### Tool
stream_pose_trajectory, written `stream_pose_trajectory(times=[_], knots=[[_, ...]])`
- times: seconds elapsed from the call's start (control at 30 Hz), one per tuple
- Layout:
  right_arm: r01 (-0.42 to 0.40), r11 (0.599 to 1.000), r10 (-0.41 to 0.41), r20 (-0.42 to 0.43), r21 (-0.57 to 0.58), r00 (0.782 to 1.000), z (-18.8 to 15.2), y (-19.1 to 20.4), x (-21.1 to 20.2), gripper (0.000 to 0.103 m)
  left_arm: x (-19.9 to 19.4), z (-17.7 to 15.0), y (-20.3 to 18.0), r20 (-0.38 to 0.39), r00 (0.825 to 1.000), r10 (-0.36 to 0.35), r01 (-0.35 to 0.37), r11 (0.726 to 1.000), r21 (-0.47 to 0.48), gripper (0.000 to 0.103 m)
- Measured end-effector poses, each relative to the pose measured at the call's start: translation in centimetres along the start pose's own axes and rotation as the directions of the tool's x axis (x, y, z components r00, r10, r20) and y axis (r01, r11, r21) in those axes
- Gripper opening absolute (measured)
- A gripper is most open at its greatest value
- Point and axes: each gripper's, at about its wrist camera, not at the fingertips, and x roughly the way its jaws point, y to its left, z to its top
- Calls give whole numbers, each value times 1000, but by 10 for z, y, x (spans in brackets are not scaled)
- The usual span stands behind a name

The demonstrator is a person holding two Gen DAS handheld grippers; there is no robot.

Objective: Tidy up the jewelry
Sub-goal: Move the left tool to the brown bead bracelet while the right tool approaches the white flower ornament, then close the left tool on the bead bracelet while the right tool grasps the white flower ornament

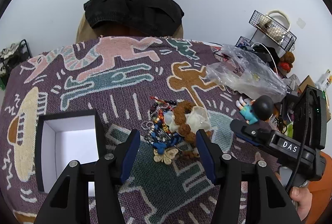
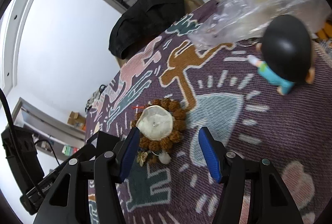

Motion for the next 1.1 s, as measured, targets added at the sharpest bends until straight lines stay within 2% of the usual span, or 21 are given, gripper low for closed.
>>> stream_pose_trajectory(times=[0.07,0.53,0.6,0.67,0.7,0.77,0.93,1.1], knots=[[-9,1000,9,-21,-8,1000,3,4,10,52,2,4,3,1,1000,3,-3,1000,-6,57],[51,998,-56,-119,-48,991,20,7,62,52,9,14,17,-11,1000,3,-3,999,-35,57],[55,995,-64,-112,-79,992,19,12,64,46,10,15,19,-12,1000,4,-4,999,-36,57],[62,992,-74,-108,-111,991,18,16,63,10,10,15,19,-12,1000,5,-6,999,-38,57],[47,993,-60,-116,-112,991,18,16,64,5,11,16,20,-13,1000,4,-5,999,-41,57],[6,995,-20,-129,-102,991,18,16,63,4,12,17,20,-15,1000,1,-1,999,-44,57],[-44,992,35,-83,-116,996,18,22,44,2,18,18,16,-25,1000,-7,6,999,-41,57],[-94,987,96,6,-132,995,24,34,3,2,25,18,5,-40,999,-20,19,999,-26,57]])
